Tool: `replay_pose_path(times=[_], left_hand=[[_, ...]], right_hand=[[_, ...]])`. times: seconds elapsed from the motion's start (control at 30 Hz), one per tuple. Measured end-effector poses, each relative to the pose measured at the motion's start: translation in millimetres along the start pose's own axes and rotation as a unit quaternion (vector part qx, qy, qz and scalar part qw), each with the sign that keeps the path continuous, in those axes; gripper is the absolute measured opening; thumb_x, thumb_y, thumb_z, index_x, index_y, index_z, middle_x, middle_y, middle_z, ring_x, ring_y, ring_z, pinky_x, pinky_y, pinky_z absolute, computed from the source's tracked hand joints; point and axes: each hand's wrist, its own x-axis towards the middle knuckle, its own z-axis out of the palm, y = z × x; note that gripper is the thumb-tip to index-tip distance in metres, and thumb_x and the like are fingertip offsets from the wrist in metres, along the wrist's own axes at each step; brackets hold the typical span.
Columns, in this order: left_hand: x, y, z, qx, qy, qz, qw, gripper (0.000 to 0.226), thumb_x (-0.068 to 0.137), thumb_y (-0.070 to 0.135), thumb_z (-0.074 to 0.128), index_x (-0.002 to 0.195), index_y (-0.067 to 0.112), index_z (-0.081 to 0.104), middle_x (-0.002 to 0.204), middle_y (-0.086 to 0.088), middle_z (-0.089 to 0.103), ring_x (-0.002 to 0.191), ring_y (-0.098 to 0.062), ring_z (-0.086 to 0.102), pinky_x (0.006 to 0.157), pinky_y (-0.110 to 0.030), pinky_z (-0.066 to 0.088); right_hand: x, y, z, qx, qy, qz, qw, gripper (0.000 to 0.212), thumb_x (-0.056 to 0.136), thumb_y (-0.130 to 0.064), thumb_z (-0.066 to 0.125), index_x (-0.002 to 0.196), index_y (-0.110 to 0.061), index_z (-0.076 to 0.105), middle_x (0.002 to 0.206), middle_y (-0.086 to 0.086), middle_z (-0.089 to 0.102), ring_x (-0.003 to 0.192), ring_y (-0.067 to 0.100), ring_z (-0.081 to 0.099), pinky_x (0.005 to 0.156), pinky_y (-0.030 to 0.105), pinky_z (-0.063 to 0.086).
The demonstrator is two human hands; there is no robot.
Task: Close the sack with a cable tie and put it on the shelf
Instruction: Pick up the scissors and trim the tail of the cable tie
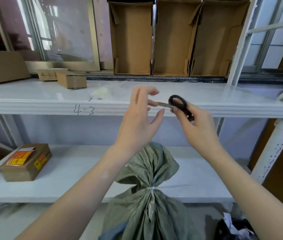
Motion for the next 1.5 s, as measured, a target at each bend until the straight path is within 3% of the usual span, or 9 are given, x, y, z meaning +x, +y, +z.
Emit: replay_pose_path(times=[0.27,0.33,0.5,0.63,0.77,0.9,1.07,1.17,1.5], left_hand=[[-80,38,-6,-0.267,-0.193,-0.379,0.865,0.037,0.091,0.052,0.041,0.092,0.028,0.068,0.087,0.012,0.075,0.088,-0.004,0.07,0.084,-0.022,0.054],[-95,47,-2,-0.304,-0.207,-0.387,0.846,0.038,0.093,0.049,0.04,0.076,0.034,0.07,0.076,0.021,0.073,0.087,0.001,0.069,0.088,-0.021,0.051],[-130,46,12,-0.35,-0.189,-0.42,0.816,0.028,0.091,0.045,0.055,0.111,0.025,0.057,0.109,0.0,0.073,0.111,-0.02,0.064,0.102,-0.04,0.047],[-150,35,22,-0.352,-0.173,-0.428,0.814,0.047,0.088,0.03,0.064,0.131,0.025,0.045,0.096,0.002,0.074,0.088,-0.002,0.069,0.081,-0.015,0.053],[-162,22,32,-0.353,-0.198,-0.411,0.817,0.051,0.088,0.014,0.063,0.132,0.029,0.042,0.102,0.005,0.068,0.087,0.003,0.066,0.074,-0.006,0.046],[-174,10,38,-0.374,-0.185,-0.408,0.812,0.081,0.075,0.012,0.074,0.14,0.027,0.028,0.131,0.003,0.057,0.11,-0.006,0.062,0.089,-0.02,0.051],[-176,6,38,-0.369,-0.169,-0.384,0.829,0.053,0.065,0.016,0.073,0.106,0.015,0.038,0.132,0.002,0.056,0.104,-0.004,0.062,0.083,-0.018,0.051],[-180,2,38,-0.37,-0.169,-0.371,0.835,0.052,0.06,0.027,0.073,0.095,0.017,0.037,0.133,0.002,0.055,0.106,-0.01,0.062,0.085,-0.022,0.052],[-180,-13,27,-0.343,-0.251,-0.318,0.847,0.034,0.083,0.019,0.059,0.116,0.017,0.052,0.147,0.006,0.04,0.133,-0.002,0.041,0.101,-0.015,0.04]], right_hand=[[-109,-24,10,0.292,0.101,0.177,0.935,0.02,0.089,-0.002,0.056,0.089,-0.022,0.055,0.086,0.003,0.071,0.083,0.014,0.071,0.077,0.021,0.054],[-131,-22,18,0.294,0.109,0.198,0.929,0.021,0.087,-0.002,0.058,0.083,-0.022,0.051,0.084,0.002,0.07,0.081,0.012,0.07,0.076,0.022,0.054],[-165,-5,30,0.171,0.108,0.196,0.959,0.017,0.081,-0.014,0.067,0.074,-0.018,0.051,0.073,-0.003,0.055,0.072,0.021,0.053,0.067,0.036,0.043],[-182,2,35,0.144,0.048,0.192,0.97,0.013,0.081,-0.011,0.064,0.079,-0.01,0.051,0.072,0.002,0.056,0.07,0.024,0.048,0.065,0.03,0.04],[-188,13,42,0.207,-0.017,0.217,0.954,0.015,0.085,0.001,0.058,0.086,-0.01,0.049,0.078,-0.016,0.063,0.074,0.001,0.058,0.069,0.015,0.044],[-192,22,38,0.322,-0.058,0.268,0.906,0.03,0.076,-0.004,0.057,0.105,-0.009,0.051,0.098,0.005,0.072,0.094,0.014,0.068,0.084,0.028,0.053],[-184,31,30,0.438,-0.091,0.319,0.835,0.05,0.054,-0.001,0.034,0.099,0.0,0.057,0.094,0.013,0.071,0.093,0.019,0.066,0.083,0.028,0.05],[-180,28,29,0.351,-0.097,0.326,0.873,0.029,0.074,-0.006,0.044,0.094,-0.003,0.064,0.088,0.005,0.072,0.08,0.006,0.064,0.07,0.015,0.047],[-166,41,23,0.279,-0.256,0.348,0.858,0.006,0.076,-0.011,0.063,0.08,-0.015,0.066,0.07,0.005,0.056,0.052,0.006,0.036,0.049,0.021,0.024]])
